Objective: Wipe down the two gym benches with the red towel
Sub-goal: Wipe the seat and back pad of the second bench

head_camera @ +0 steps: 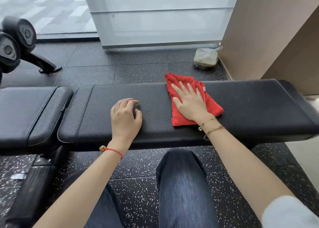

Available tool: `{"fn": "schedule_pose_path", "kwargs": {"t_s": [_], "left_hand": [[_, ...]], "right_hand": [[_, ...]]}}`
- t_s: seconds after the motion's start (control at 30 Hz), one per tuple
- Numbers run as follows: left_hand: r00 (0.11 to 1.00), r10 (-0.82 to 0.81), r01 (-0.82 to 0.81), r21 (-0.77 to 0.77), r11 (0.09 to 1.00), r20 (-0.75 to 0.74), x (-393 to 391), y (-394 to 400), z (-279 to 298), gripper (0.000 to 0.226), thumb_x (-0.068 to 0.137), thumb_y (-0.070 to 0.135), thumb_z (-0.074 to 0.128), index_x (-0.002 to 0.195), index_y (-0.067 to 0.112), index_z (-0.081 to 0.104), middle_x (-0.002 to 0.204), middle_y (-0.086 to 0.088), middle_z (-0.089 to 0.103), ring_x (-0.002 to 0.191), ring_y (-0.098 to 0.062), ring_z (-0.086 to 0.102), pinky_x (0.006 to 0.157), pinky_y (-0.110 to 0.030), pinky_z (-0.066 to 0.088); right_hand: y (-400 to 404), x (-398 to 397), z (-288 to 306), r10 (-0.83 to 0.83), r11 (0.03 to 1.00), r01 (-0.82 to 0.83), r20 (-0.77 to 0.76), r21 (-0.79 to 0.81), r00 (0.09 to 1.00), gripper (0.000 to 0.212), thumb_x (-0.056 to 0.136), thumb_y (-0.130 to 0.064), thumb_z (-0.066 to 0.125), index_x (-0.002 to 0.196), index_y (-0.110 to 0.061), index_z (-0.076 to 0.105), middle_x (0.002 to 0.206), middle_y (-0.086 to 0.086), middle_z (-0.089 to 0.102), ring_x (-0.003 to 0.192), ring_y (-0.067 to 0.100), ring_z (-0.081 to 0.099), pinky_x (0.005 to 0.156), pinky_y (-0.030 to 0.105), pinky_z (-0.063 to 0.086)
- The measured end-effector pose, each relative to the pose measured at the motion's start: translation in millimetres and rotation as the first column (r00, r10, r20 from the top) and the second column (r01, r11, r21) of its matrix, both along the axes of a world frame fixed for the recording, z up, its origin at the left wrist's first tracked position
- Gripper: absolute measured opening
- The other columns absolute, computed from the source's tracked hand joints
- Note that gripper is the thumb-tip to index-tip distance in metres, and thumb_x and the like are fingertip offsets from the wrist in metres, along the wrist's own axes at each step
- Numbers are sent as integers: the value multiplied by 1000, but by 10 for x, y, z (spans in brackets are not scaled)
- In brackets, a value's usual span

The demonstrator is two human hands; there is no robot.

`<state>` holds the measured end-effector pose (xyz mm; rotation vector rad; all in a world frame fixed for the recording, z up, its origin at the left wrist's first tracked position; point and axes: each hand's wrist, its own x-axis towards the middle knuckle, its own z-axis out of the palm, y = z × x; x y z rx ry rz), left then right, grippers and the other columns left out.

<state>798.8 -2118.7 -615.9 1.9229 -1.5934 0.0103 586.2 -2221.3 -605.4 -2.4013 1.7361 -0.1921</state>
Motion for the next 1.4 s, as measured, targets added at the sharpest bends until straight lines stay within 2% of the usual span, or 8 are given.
{"fn": "schedule_pose_path", "kwargs": {"t_s": [0.17,0.37,0.57,0.7,0.83,1.07,1.23,1.4], "left_hand": [[981,143,-146,21,989,131,657,172,-27,32,86,15,59,118,12,64,125,-6,62,124,-28,50,109,-46,34],[948,300,-303,17,953,105,1026,236,-112,33,86,18,58,118,12,63,130,-8,60,125,-31,48,110,-47,33],[944,321,-322,-6,947,76,1059,201,-145,33,84,23,55,115,18,63,128,-2,60,123,-26,49,108,-46,33],[940,334,-335,-4,942,74,1043,195,-154,34,84,26,53,116,20,63,128,1,60,123,-23,49,109,-45,33],[933,349,-351,5,936,91,1040,184,-148,34,84,28,52,116,22,63,129,3,59,123,-21,48,110,-44,32],[937,348,-347,-19,938,40,1054,194,-129,29,81,23,52,108,19,62,119,1,62,117,-23,52,107,-42,34],[940,341,-340,-29,940,29,1057,203,-136,24,80,21,53,103,17,60,115,0,62,113,-24,53,106,-42,34],[944,330,-329,-39,944,22,1055,215,-135,21,82,23,52,101,18,58,111,1,61,110,-22,53,106,-42,34]], "right_hand": [[-140,590,27,-25,999,26,-35,43,999,58,101,-44,25,156,-35,9,165,0,3,152,25,0,121,50,-6],[210,1451,23,253,967,-253,-6,7,967,57,101,-45,28,155,-37,12,165,-3,5,152,24,1,121,50,-5],[434,1320,-74,462,885,-461,15,-64,887,55,100,-46,34,153,-42,17,163,-10,13,151,19,7,122,44,0],[63,1344,-20,365,931,-365,39,-11,930,54,101,-45,32,153,-42,17,163,-10,11,152,19,5,122,43,-1],[-210,1830,27,322,946,-322,4,40,947,55,102,-45,29,154,-40,12,164,-7,7,152,23,3,122,49,-2],[91,2334,71,577,816,-577,10,23,817,55,102,-43,31,154,-42,13,164,-10,7,152,22,3,121,49,0],[287,1887,-39,535,844,-533,33,-64,844,55,101,-45,34,152,-44,16,163,-13,13,151,19,9,122,45,1],[-69,1558,-1,277,961,-277,18,-13,961,55,101,-45,32,153,-41,15,164,-9,11,152,20,7,122,45,0]]}}
